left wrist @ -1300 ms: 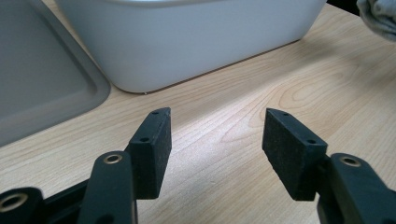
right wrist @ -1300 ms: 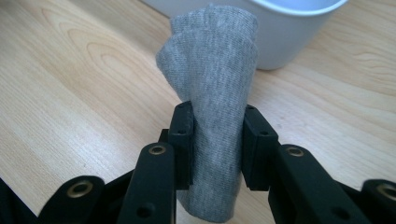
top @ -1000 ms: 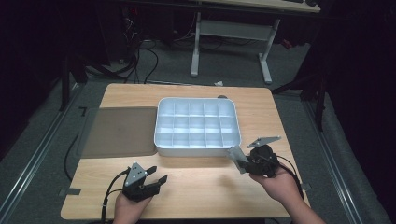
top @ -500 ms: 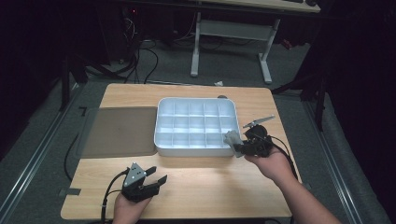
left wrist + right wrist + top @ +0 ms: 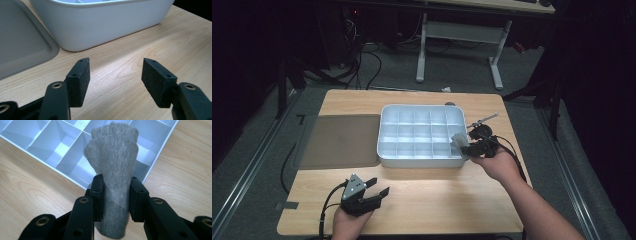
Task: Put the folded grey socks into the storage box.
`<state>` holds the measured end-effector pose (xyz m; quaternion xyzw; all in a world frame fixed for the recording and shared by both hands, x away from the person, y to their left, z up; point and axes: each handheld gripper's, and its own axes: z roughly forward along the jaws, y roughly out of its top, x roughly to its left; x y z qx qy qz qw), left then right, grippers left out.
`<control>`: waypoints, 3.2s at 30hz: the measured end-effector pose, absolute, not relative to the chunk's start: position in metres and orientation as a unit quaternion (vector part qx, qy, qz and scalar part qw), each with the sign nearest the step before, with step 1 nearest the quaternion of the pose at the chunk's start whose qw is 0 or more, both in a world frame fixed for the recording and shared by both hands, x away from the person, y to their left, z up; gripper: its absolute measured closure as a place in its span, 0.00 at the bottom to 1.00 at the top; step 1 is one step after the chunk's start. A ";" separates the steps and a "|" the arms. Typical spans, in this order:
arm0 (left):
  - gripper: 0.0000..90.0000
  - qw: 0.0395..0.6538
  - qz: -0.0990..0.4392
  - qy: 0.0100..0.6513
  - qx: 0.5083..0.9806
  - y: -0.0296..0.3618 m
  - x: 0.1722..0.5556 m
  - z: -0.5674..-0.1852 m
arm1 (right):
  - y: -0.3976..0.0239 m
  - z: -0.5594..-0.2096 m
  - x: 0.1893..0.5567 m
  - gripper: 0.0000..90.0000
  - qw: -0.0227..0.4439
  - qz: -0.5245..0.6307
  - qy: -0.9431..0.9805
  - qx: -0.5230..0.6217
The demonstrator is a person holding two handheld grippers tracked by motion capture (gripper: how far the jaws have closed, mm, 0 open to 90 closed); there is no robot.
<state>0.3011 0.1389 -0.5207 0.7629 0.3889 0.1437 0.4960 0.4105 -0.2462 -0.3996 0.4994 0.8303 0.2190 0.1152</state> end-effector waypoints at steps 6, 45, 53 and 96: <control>0.45 0.494 0.143 0.391 0.763 0.139 0.302 -0.521 | -0.243 -0.403 0.419 0.78 0.115 0.202 0.829 0.508; 0.44 0.490 0.146 0.389 0.767 0.139 0.304 -0.525 | -0.216 -0.444 0.453 0.80 0.099 0.084 0.845 0.518; 0.44 0.487 0.145 0.389 0.768 0.139 0.304 -0.525 | -0.215 -0.450 0.457 0.80 0.089 0.073 0.849 0.516; 0.44 0.486 0.139 0.385 0.772 0.136 0.304 -0.526 | -0.219 -0.419 0.458 0.69 0.071 0.113 0.848 0.512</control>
